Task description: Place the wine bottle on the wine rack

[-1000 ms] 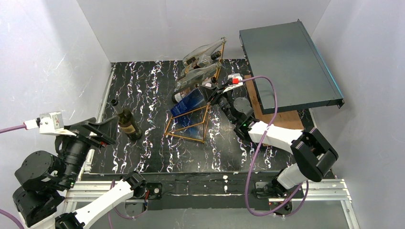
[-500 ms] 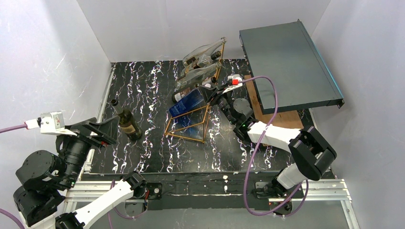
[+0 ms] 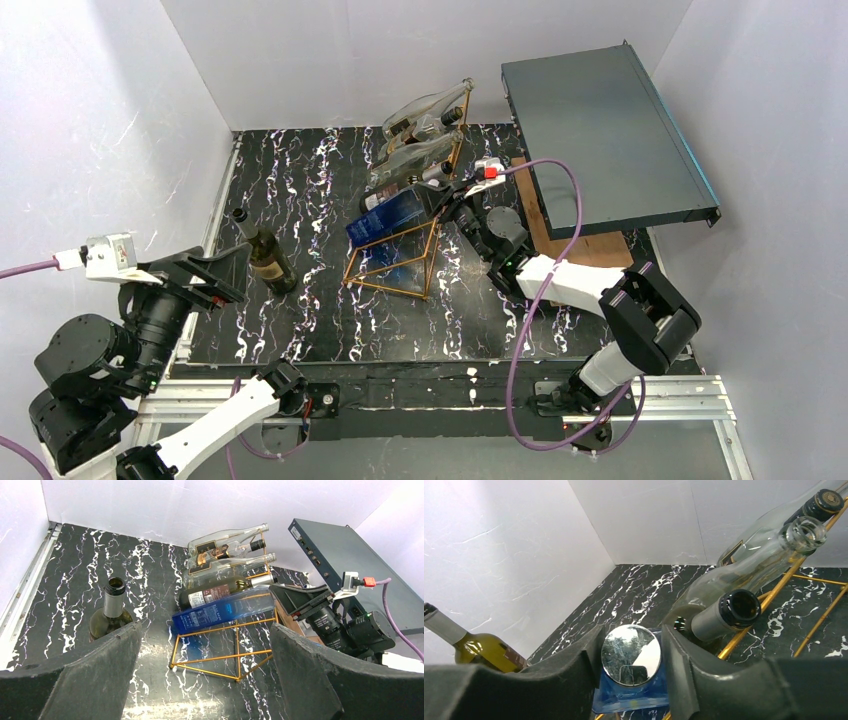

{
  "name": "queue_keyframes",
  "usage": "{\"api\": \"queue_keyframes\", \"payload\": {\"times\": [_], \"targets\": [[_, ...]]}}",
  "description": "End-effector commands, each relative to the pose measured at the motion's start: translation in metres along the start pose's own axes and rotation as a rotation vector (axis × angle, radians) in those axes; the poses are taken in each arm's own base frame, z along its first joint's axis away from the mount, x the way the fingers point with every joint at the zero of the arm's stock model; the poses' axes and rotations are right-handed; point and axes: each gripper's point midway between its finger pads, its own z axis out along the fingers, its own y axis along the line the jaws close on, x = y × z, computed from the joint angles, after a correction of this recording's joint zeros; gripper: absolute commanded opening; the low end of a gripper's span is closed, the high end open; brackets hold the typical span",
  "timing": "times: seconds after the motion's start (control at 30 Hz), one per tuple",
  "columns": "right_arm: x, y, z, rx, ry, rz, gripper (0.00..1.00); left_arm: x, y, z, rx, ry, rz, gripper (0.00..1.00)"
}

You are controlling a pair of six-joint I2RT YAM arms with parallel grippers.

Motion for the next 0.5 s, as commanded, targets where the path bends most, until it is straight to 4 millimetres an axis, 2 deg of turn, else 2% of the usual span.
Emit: {"api": "queue_keyframes", "payload": {"times": [0.0,0.1,0.2,0.47], "targets": [[0.08,-0.031,-0.021,0.071,0.26,-0.089,0.56,0.004,-0.006,0.009,-0.001,0.02,0.004,0.99],[0.085,-0.034,-0.021,0.079,0.281,-0.103,0.61,0.005,-0.007,0.01,0.0,0.024,0.007,0.99],[0.084,-0.035,-0.022,0.091,0.286,-0.105,0.7,0.004,-0.007,0.01,-0.001,0.024,0.007,0.99],[0.062,-0.047,-0.022,0.221,0.335,-0.145,0.92,0.004,-0.008,0.012,-0.003,0.025,0.012,0.99]]}}
